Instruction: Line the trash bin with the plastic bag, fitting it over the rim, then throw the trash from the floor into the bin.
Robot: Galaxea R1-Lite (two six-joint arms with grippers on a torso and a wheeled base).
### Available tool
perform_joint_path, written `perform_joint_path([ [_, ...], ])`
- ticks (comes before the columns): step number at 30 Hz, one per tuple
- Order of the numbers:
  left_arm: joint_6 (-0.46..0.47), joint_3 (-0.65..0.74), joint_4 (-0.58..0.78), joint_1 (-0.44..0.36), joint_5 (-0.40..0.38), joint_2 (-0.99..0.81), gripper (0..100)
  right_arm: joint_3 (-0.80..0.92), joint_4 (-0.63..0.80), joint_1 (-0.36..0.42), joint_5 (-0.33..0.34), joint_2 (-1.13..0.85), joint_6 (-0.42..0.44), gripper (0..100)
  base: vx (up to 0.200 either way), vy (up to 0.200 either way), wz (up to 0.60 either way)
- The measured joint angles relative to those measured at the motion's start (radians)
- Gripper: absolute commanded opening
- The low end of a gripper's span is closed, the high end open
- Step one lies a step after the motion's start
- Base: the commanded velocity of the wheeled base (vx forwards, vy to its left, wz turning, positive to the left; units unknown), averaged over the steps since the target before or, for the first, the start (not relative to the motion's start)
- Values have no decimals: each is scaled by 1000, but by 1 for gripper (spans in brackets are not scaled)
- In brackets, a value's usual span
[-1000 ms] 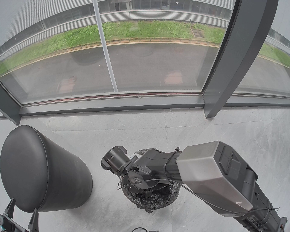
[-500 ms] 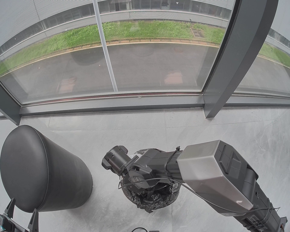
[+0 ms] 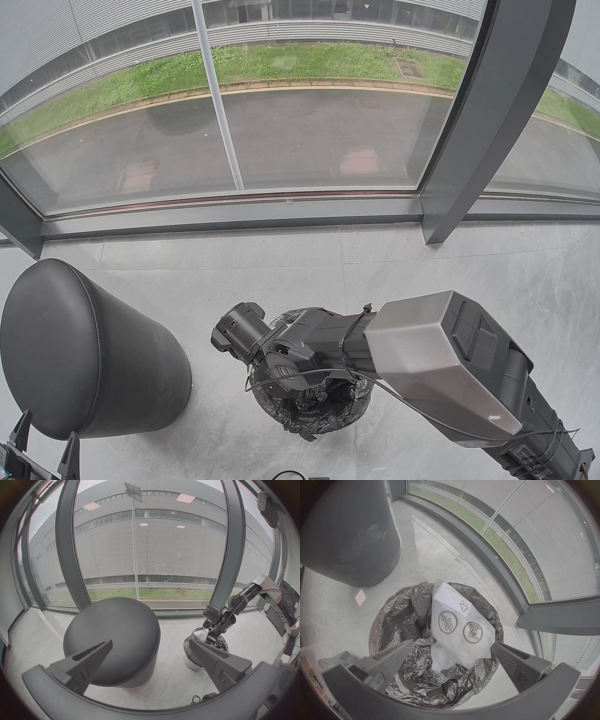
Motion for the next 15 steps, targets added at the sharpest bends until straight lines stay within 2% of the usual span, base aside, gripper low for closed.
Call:
perform_joint_path([
  [15, 0, 0, 0, 0, 0, 0, 100, 0, -1, -7, -14, -20, -6, 100, 0, 0, 0],
])
